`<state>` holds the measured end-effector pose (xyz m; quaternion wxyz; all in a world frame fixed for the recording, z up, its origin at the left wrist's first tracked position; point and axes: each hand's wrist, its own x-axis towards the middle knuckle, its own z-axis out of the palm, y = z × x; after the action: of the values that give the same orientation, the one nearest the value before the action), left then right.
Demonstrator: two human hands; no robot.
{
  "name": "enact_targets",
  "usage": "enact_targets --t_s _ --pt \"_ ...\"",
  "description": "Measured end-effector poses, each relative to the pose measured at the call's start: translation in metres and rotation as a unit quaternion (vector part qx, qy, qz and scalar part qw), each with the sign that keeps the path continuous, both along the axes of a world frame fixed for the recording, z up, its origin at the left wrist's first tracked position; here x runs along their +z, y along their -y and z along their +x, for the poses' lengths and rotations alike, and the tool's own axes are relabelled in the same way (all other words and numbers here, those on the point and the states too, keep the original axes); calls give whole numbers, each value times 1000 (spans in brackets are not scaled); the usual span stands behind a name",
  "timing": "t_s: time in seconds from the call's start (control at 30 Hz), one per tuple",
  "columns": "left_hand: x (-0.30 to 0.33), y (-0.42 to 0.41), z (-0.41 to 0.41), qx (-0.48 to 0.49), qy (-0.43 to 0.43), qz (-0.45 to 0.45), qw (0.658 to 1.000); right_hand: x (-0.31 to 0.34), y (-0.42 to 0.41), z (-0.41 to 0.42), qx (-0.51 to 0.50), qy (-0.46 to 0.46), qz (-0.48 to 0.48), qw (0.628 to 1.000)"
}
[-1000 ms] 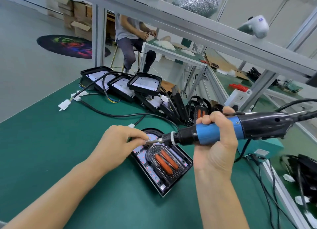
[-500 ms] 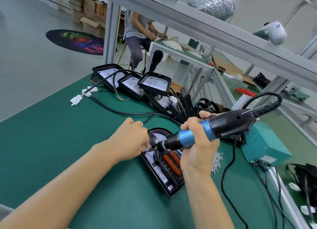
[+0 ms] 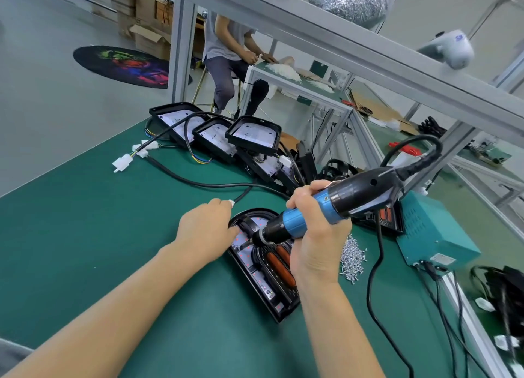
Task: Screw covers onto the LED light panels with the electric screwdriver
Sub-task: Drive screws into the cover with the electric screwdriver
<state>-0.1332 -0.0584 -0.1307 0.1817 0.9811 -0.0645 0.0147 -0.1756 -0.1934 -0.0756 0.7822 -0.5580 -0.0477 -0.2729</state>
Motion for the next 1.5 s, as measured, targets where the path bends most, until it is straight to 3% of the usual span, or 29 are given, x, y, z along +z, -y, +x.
enact_targets --t_s 0.43,0.63,0.8,0.87,0.97,1.13,1.23,1.4,1.5 --pt "-6 10 -2 61 -11 -24 998 2 0 -6 10 -8 6 1000" --pt "-8 6 -6 60 -52 -55 995 7 27 -18 -82 16 74 994" --pt "-6 6 -5 81 -94 -167 978 19 76 -35 -168 29 90 981" --pt "-9 8 -4 92 -99 -264 955 21 100 -44 -203 15 76 976" --pt "-11 19 -3 90 -101 -426 894 21 136 -56 -247 -33 75 966" --pt "-3 45 -4 128 -118 -653 737 12 197 -77 -287 -119 38 950" --pt "-1 54 -9 148 -119 -715 673 4 229 -85 -287 -235 -53 927" --pt "5 63 -14 128 -131 -757 628 -10 253 -78 -283 -405 -274 825" --pt "11 67 -13 91 -104 -737 662 -21 254 -64 -257 -478 -401 738"
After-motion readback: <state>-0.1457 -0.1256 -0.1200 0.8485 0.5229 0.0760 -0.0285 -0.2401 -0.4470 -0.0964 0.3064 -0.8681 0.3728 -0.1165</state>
